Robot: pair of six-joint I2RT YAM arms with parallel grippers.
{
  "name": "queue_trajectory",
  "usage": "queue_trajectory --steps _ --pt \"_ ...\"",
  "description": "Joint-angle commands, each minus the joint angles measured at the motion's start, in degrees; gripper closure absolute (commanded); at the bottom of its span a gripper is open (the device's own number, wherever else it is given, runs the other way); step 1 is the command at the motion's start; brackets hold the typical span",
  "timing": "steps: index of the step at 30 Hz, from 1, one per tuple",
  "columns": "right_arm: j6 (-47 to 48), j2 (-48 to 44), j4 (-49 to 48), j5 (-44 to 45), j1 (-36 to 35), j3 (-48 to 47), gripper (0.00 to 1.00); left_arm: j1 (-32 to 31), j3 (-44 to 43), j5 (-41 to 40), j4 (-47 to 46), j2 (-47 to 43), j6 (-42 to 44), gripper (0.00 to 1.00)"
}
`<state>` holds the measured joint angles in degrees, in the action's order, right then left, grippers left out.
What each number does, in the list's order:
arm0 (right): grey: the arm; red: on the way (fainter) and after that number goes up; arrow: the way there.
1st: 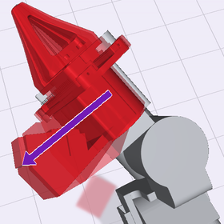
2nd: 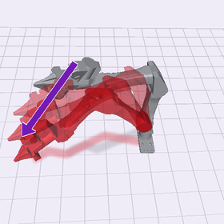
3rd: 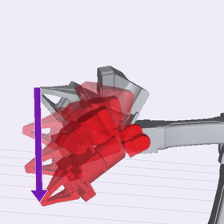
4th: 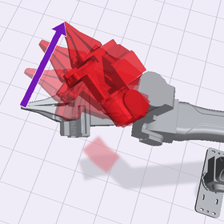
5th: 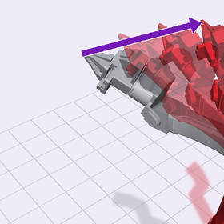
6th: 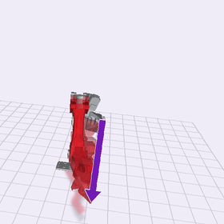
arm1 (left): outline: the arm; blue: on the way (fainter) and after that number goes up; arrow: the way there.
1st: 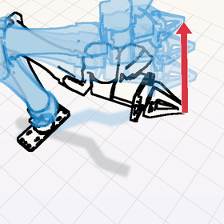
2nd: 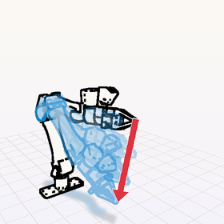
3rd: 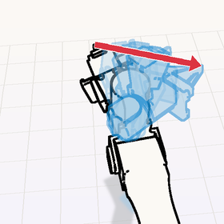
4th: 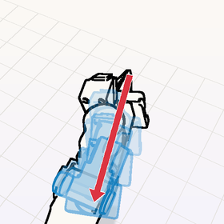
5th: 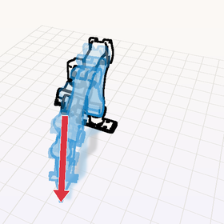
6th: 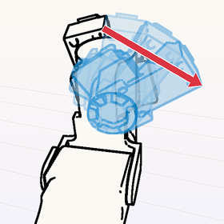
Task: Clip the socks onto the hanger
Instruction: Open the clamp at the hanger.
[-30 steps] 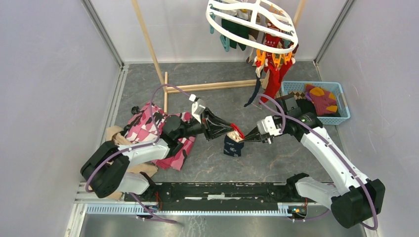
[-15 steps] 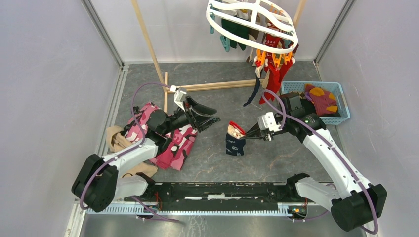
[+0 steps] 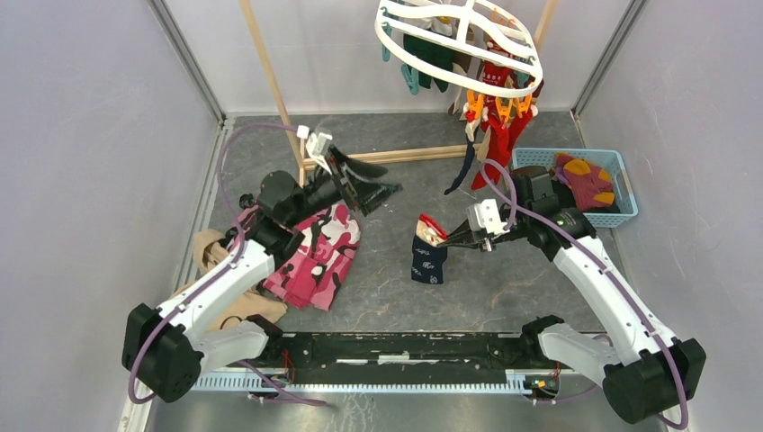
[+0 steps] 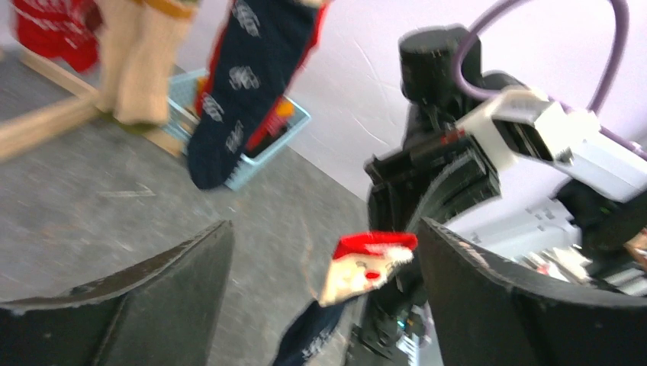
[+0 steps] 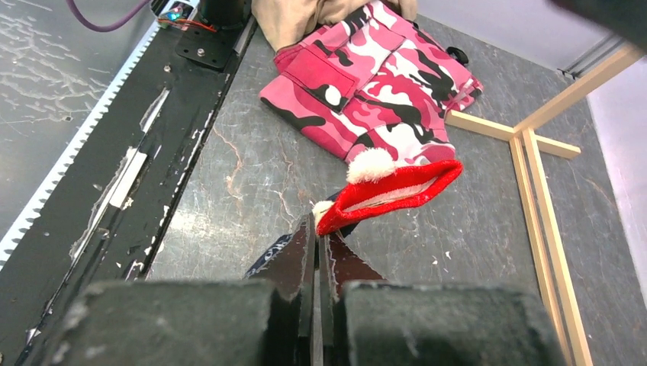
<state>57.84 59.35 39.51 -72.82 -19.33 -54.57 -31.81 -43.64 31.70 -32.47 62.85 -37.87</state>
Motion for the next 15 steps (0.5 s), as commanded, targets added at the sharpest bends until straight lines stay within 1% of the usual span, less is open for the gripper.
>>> queue_trajectory --steps 1,6,8,11,12,15 --pt "-1.95 -1.34 -2.37 2.3 0.27 -0.54 1.0 0.68 -10.04 -9.96 8.68 2.16 5.18 0.0" --pt "-1.69 -1.6 -2.35 4.03 0.26 -0.54 1.0 0.78 -19.14 -10.89 11.69 7.52 4.7 0.0" --pt "-1.68 -1.61 -2.34 4.09 0.29 -0.46 1.0 0.81 -22.64 -11.17 13.36 9.19 4.92 0.02" --pt "-2.08 -1.6 -2.71 3.82 0.31 -0.25 1.0 0.75 -28.61 -12.89 16.98 11.44 5.73 0.07" --pt "-2.41 -1.61 -3.04 3.82 0.27 -0.2 1.0 0.78 -30.55 -14.21 18.67 12.16 6.0 0.11" --pt "-2.81 -1.58 -3.29 3.82 0.28 0.14 1.0 0.72 -35.84 -18.66 22.74 13.85 6.48 0.17"
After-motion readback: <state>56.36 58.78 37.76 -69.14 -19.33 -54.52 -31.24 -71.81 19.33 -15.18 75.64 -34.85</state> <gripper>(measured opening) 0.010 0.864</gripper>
